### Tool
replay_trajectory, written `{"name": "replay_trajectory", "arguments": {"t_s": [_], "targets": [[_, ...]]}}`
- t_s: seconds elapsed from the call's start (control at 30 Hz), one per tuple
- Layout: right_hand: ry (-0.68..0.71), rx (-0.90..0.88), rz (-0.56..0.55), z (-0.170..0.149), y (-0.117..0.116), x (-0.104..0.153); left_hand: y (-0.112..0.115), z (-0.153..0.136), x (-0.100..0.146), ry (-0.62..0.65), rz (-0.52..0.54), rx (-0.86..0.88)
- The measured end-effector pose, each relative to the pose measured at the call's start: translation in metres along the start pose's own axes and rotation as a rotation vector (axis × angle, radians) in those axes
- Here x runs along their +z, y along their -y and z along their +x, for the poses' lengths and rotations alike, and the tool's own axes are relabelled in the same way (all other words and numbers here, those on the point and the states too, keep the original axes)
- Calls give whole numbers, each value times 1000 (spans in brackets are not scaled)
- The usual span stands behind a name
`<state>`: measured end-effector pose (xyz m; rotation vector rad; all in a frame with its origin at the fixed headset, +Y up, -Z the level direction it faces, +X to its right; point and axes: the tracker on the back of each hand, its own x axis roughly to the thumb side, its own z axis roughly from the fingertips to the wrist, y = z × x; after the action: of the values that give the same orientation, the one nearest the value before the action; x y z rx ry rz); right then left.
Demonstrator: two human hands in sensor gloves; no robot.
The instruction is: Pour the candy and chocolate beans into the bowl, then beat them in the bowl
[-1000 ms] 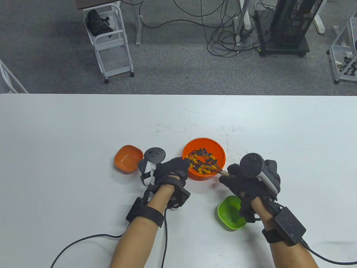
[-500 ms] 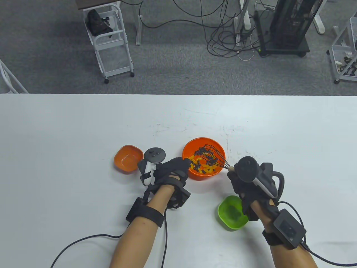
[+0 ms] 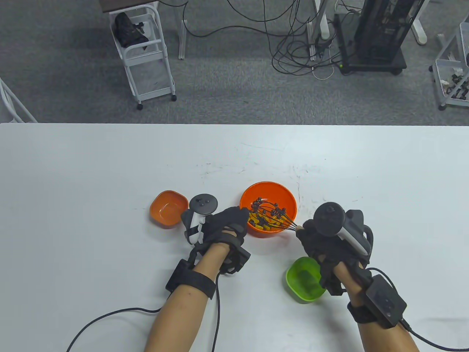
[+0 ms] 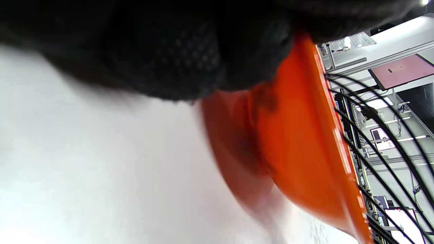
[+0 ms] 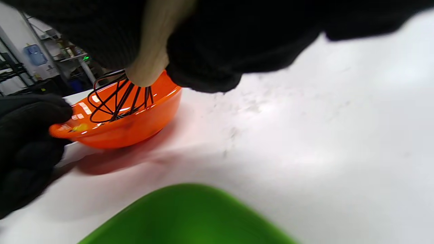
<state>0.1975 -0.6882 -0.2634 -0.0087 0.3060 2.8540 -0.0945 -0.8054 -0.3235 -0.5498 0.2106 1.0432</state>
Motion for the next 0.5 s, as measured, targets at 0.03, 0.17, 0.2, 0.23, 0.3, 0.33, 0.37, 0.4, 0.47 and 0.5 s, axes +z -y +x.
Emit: {"name": "replay_trajectory", "arguments": {"t_s": [0.03,0.17,0.2,0.23,0.3,0.33,0.37,0.4,0.47,0.5], "targets": [[-9,1,-18,0,1,0,0,0,0,0,1,0],[-21,36,-112,1,-3,-3,0,0,0,6,-14,5],[-11,22,-115,1,-7,-6,0,0,-1,4,-15,7],[0,-18,-110,0,-11,-10,1,0,-1,3,-13,6],[16,-109,-79,-2,-18,-14,1,0,0,2,-9,0],[19,-133,-64,-2,-22,-14,0,0,0,1,-3,-1],[22,-133,-91,-2,-23,-13,0,-1,-1,-1,-3,4],[25,-120,-102,-1,-23,-13,0,-1,0,-1,-3,5],[15,-105,-85,0,-17,-9,1,-1,0,-2,-1,5],[22,-113,-91,0,-14,-8,1,-1,0,-1,-1,6]]}}
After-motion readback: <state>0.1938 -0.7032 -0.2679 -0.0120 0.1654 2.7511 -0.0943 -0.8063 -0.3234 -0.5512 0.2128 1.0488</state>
